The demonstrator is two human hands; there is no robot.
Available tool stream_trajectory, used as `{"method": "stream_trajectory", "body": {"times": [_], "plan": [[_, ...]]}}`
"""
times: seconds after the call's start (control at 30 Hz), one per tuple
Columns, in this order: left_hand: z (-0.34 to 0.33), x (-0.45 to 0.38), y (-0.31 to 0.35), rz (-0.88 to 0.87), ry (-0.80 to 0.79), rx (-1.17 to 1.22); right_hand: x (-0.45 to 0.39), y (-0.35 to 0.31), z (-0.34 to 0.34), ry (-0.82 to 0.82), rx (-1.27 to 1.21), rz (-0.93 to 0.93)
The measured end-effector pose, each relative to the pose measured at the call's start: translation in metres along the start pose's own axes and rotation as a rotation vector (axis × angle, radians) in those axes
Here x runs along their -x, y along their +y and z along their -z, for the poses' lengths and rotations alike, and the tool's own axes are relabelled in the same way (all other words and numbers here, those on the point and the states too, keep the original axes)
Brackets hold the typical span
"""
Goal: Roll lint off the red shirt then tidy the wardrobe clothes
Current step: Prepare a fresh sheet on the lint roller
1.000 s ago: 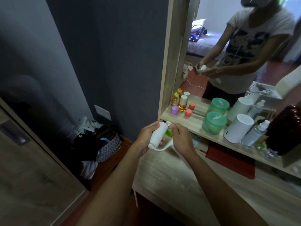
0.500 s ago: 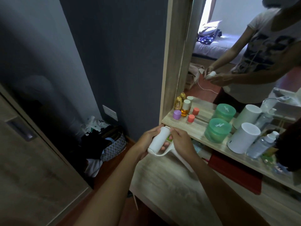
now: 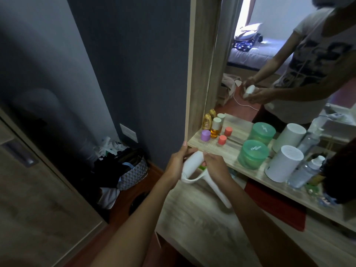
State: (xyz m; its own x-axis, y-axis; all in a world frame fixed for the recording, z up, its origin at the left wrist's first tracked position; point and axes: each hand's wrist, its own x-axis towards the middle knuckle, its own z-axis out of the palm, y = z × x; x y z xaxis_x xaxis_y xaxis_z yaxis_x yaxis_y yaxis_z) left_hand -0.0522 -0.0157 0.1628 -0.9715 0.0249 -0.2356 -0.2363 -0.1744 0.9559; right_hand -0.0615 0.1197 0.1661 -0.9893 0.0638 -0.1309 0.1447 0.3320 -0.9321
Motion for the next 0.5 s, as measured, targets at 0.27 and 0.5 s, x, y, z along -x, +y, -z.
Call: {"method": "stream_trajectory", "body": {"times": [0.27,0.5], "plan": [[-0.014,0.003,0.001,-0.009,0.07,0.109,-0.001,0.006,0.005,-0.125,-0.062,-0.008],[-0.005,-0.015,0.008,-0.025,0.236,0.081,0.0,0.008,0.008,-0.102,-0.119,0.024]]}}
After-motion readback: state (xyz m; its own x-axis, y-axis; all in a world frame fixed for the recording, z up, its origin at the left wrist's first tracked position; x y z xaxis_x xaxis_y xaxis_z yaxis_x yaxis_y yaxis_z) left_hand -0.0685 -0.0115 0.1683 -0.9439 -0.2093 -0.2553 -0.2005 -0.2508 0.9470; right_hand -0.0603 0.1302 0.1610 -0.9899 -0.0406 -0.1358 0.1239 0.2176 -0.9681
